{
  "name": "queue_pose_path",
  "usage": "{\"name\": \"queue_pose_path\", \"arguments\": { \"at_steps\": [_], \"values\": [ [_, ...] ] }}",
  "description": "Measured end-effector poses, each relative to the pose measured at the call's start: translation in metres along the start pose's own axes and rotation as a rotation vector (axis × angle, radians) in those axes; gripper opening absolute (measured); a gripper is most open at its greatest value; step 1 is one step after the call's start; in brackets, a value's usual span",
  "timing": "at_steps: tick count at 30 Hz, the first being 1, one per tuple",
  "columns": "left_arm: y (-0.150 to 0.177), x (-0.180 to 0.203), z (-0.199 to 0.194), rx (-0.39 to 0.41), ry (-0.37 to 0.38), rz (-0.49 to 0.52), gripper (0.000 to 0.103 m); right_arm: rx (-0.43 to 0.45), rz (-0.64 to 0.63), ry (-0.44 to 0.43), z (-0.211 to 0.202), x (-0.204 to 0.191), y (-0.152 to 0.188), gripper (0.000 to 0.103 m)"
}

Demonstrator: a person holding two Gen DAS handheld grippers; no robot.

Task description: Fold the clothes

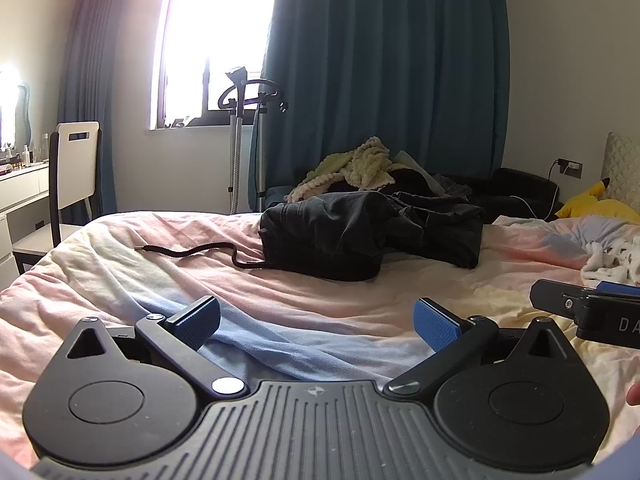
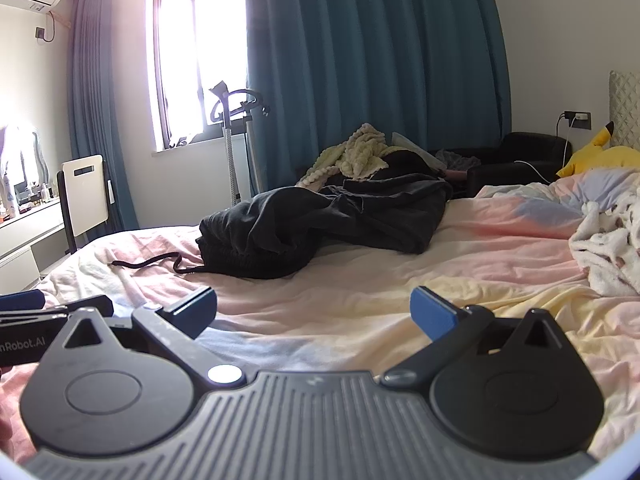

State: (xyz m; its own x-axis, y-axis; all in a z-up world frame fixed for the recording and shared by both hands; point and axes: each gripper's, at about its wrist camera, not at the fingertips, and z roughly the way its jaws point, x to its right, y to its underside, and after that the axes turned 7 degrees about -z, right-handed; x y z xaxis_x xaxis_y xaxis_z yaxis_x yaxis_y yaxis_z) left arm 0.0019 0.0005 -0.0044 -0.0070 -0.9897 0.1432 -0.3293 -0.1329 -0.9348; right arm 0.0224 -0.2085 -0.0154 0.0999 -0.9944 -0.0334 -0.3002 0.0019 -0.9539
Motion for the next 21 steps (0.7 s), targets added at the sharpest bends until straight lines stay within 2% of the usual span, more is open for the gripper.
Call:
{"name": "queue_pose_path", "arguments": {
  "at_steps": [21],
  "values": [
    [0.0071,0.0062,0.0095,-0.025,-0.001,0.015,0.103,-0.02,0.029,-0.005,0.0043,0.0076,0.0015,0.103]
  ]
}}
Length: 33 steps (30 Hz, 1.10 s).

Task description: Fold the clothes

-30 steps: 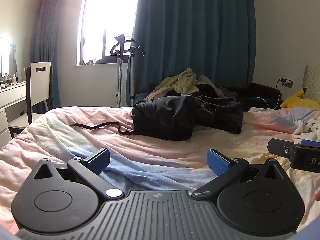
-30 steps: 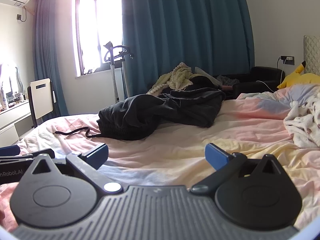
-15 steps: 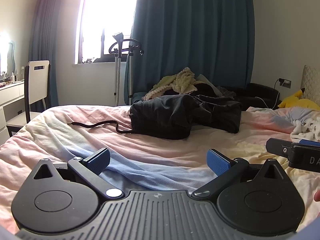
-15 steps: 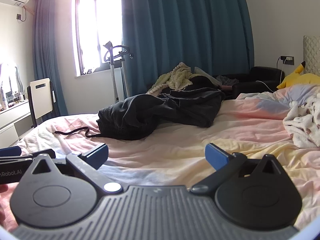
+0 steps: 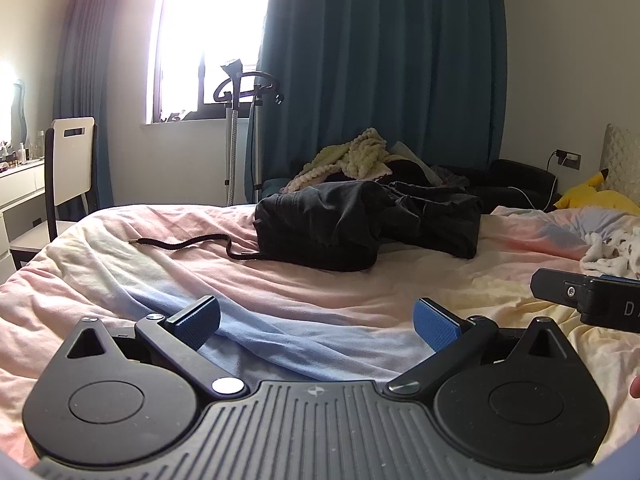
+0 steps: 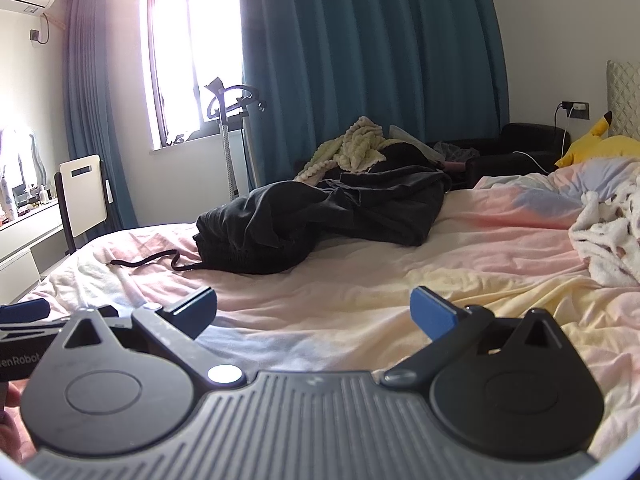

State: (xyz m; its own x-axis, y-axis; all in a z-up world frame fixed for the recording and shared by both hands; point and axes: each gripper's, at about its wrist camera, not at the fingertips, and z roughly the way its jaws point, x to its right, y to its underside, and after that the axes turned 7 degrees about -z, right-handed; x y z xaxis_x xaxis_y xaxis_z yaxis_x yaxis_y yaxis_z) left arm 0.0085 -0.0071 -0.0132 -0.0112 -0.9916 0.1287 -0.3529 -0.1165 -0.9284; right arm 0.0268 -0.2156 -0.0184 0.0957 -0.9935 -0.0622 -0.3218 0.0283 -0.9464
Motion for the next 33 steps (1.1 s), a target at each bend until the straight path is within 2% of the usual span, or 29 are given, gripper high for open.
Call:
{"name": "queue_pose_path", "arguments": {
  "at_steps": [7,14,20,25,29,33],
  "values": [
    [-0.001,0.013,0.014,-0.033,0.01,0.029,0.103,-0.015,0.073,-0.018,0.003,0.014,0.0,0.103],
    [-0.012,0.037,0.058,-0.069,0.015,0.13,0.103,-0.021,0.118,0.013,0.006,0.027,0.001,0.103],
    [-0.023,0.066,0.134,-0.073,-0.032,0.252,0.103,-0.033,0.167,0.054,0.01,0.043,-0.001,0.103],
    [-0.013,0.089,0.214,-0.049,-0.08,0.381,0.103,-0.03,0.199,0.067,0.018,0.057,-0.001,0.103],
    [-0.01,0.093,0.278,-0.091,-0.092,0.333,0.103,-0.036,0.243,0.067,0.032,0.07,0.002,0.103],
    [-0.012,0.111,0.329,-0.108,-0.115,0.335,0.103,-0.065,0.312,0.069,0.05,0.085,0.01,0.103]
  ]
}}
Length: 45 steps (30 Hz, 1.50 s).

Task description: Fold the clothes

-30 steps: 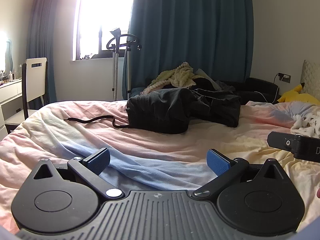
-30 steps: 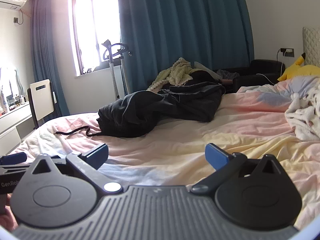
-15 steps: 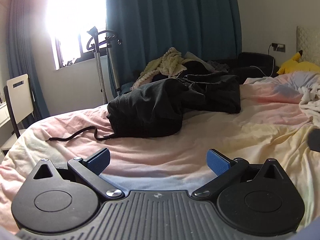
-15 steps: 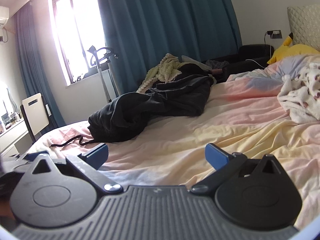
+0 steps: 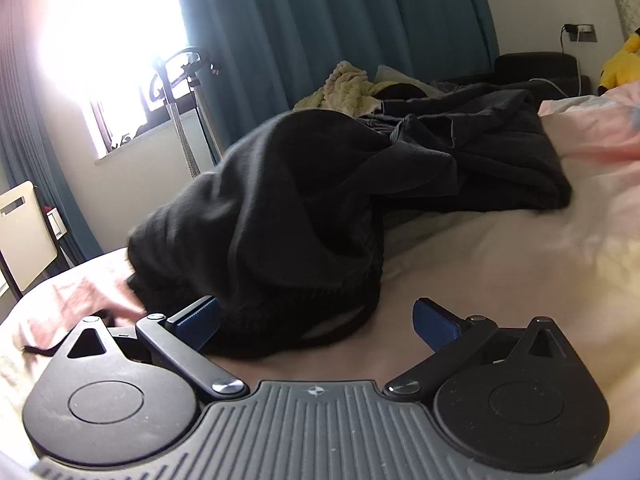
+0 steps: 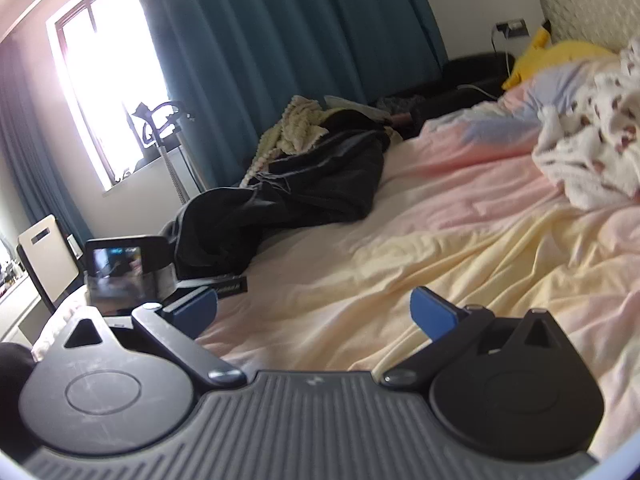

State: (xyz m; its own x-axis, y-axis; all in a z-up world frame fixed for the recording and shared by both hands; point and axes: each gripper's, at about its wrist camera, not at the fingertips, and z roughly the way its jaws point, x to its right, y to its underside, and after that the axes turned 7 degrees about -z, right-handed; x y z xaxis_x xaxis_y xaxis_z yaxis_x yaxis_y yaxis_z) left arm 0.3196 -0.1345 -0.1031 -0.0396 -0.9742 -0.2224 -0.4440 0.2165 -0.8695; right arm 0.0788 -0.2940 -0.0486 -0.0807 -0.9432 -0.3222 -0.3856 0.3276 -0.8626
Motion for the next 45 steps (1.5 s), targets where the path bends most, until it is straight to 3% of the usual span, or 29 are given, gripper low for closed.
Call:
{"name": "queue_pose_path", "arguments": {
  "at_steps": [5,8,10,12,15,17,24,31,35,37,38,39,41,43,45],
  "values": [
    [-0.022,0.02,0.06,-0.053,-0.155,0.086,0.103,-0.02,0.013,-0.007,0.026,0.014,0.008,0.103],
    [-0.029,0.022,0.084,-0.114,-0.21,0.128,0.102,-0.082,-0.002,0.046,0.049,0.022,0.015,0.103],
    [-0.031,0.018,0.08,-0.107,-0.208,0.11,0.087,-0.083,0.007,0.043,0.054,0.024,0.017,0.103],
    [-0.035,0.008,0.069,-0.105,-0.186,0.05,0.058,-0.075,-0.006,0.044,0.056,0.022,0.018,0.103],
    [-0.046,-0.013,0.044,-0.136,-0.128,-0.039,0.036,-0.06,-0.049,0.032,0.052,0.014,0.019,0.103],
    [-0.055,-0.026,0.02,-0.129,-0.096,-0.034,0.027,-0.042,-0.076,0.034,0.047,0.012,0.017,0.103],
    [-0.079,-0.095,-0.065,-0.091,-0.014,0.09,0.024,0.027,-0.102,0.077,0.028,0.01,0.007,0.103],
    [-0.078,-0.166,-0.156,-0.054,-0.011,0.214,0.018,0.052,-0.175,0.082,0.013,-0.003,0.006,0.103],
    [-0.035,-0.192,-0.176,-0.086,0.058,0.298,0.019,0.066,-0.19,0.052,0.004,-0.012,0.005,0.103],
    [-0.002,-0.19,-0.187,-0.066,0.109,0.344,0.027,0.064,-0.204,0.038,0.003,-0.017,0.005,0.103],
    [0.014,-0.185,-0.194,-0.046,0.124,0.371,0.036,0.057,-0.212,0.033,0.005,-0.019,0.006,0.103],
    [0.024,-0.183,-0.198,-0.038,0.124,0.36,0.062,0.047,-0.221,0.031,0.007,-0.02,0.008,0.103],
    [0.038,-0.186,-0.206,-0.031,0.116,0.255,0.094,0.023,-0.23,0.03,0.01,-0.022,0.01,0.103],
    [0.048,-0.196,-0.214,-0.02,0.131,0.142,0.097,-0.002,-0.207,0.028,0.01,-0.022,0.01,0.103],
    [0.059,-0.198,-0.216,-0.043,0.138,0.112,0.098,-0.004,-0.174,0.013,0.007,-0.02,0.009,0.103]
  ]
}}
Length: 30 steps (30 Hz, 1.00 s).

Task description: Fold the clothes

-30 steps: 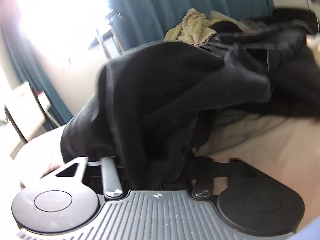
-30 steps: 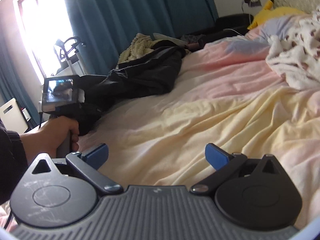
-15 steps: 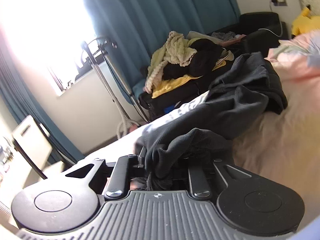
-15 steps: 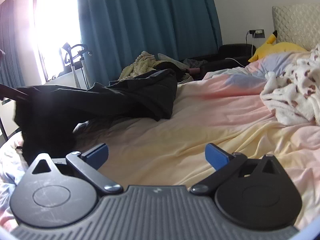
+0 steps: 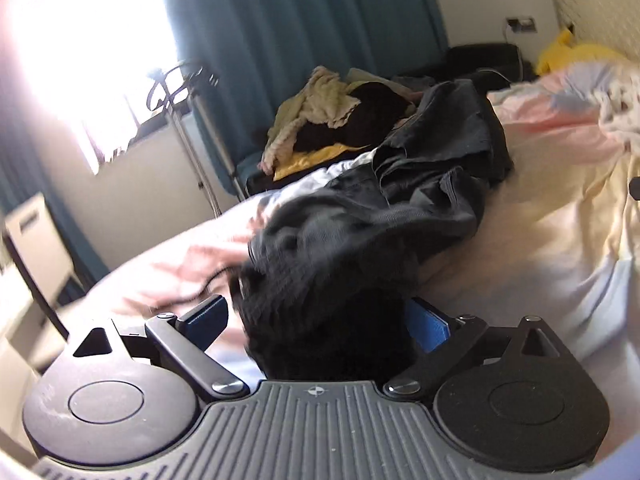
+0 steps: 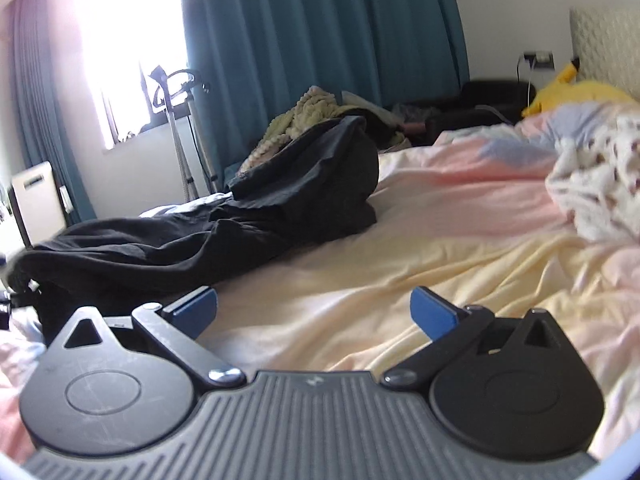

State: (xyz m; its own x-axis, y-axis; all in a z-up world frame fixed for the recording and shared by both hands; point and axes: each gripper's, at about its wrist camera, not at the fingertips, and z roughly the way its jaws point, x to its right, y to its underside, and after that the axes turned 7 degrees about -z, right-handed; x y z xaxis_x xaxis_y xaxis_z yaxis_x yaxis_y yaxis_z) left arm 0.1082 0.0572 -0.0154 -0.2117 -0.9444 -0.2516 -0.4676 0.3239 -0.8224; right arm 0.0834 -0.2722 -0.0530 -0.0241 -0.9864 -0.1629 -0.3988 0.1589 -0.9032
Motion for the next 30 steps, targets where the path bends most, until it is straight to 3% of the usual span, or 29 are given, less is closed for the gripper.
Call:
{"name": "queue_pose_path", "arguments": {
  "at_steps": [4,6,8,10,12,14,16,17,18,19,20,23,27,30],
  "values": [
    [0.019,0.014,0.022,-0.064,-0.017,0.097,0.098,-0.004,0.041,-0.032,-0.002,-0.003,0.001,0.103],
    [0.022,0.016,0.046,-0.129,-0.041,0.085,0.098,-0.026,0.042,-0.041,0.0,-0.005,0.001,0.103],
    [0.022,0.011,0.079,-0.204,-0.07,0.028,0.1,-0.064,0.04,-0.027,0.005,-0.006,0.001,0.103],
    [0.017,-0.003,0.105,-0.249,-0.106,-0.123,0.103,-0.092,0.046,-0.018,0.009,-0.005,0.002,0.103],
    [0.012,-0.012,0.119,-0.249,-0.124,-0.257,0.103,-0.118,0.069,-0.03,0.015,-0.002,0.005,0.103],
    [0.01,-0.009,0.125,-0.233,-0.162,-0.273,0.103,-0.143,0.096,-0.045,0.02,0.001,0.007,0.103],
    [0.01,0.003,0.129,-0.224,-0.228,-0.189,0.087,-0.155,0.1,-0.054,0.025,0.003,0.009,0.103],
    [0.01,0.004,0.129,-0.22,-0.255,-0.158,0.058,-0.157,0.093,-0.057,0.027,0.003,0.01,0.103],
    [0.009,0.002,0.128,-0.218,-0.275,-0.152,0.037,-0.158,0.089,-0.06,0.029,0.003,0.012,0.103],
    [0.008,0.0,0.128,-0.216,-0.295,-0.147,0.033,-0.159,0.09,-0.064,0.03,0.004,0.013,0.103],
    [0.006,-0.003,0.125,-0.206,-0.313,-0.131,0.022,-0.163,0.094,-0.067,0.031,0.004,0.014,0.103],
    [-0.002,-0.012,0.113,-0.137,-0.368,-0.034,0.017,-0.162,0.102,-0.076,0.032,0.006,0.017,0.103],
    [-0.009,-0.024,0.077,0.05,-0.481,0.263,0.016,-0.195,0.106,-0.084,0.041,0.007,0.023,0.103],
    [-0.01,-0.031,0.048,0.167,-0.522,0.503,0.016,-0.207,0.114,-0.094,0.043,0.006,0.024,0.103]
  ]
}}
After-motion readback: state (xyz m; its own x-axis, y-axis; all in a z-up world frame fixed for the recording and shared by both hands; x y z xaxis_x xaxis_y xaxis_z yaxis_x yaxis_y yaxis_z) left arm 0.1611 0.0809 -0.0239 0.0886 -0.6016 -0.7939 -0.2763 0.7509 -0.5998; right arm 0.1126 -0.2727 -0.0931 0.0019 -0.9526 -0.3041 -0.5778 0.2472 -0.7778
